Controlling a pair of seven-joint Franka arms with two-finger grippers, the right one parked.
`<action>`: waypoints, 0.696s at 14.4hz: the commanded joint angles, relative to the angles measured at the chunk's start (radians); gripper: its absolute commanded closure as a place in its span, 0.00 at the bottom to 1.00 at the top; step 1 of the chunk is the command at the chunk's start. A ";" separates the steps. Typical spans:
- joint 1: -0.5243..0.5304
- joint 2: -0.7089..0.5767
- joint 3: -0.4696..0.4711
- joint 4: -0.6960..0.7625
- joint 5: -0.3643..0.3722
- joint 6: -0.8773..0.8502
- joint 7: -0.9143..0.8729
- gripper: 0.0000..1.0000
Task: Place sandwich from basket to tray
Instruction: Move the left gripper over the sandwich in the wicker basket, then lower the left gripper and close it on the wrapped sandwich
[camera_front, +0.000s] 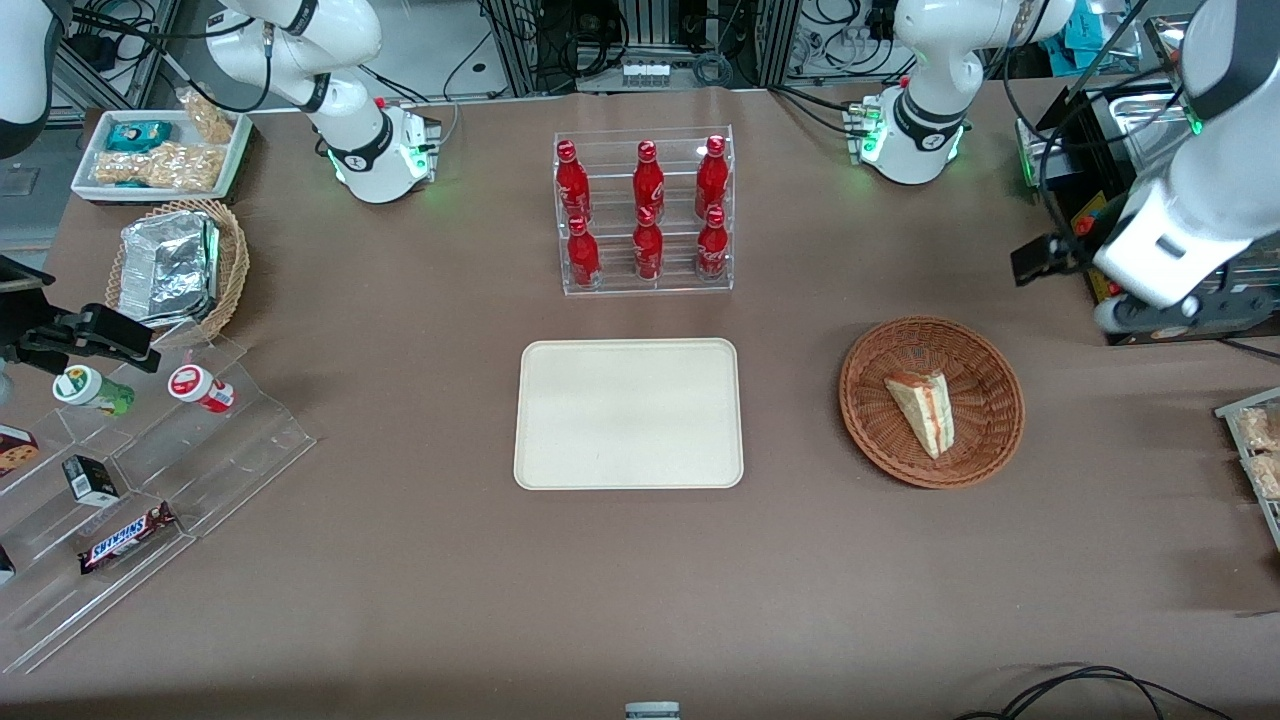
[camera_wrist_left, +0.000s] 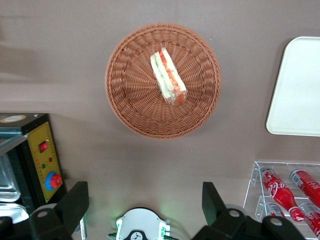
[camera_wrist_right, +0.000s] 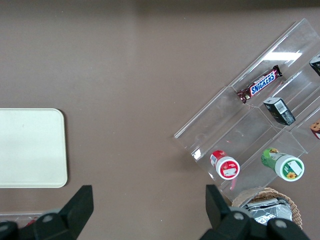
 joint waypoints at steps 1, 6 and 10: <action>-0.029 0.088 -0.007 0.030 0.002 0.023 -0.067 0.00; -0.024 0.124 -0.003 -0.118 0.047 0.210 -0.243 0.00; -0.020 0.105 -0.001 -0.360 0.048 0.506 -0.438 0.00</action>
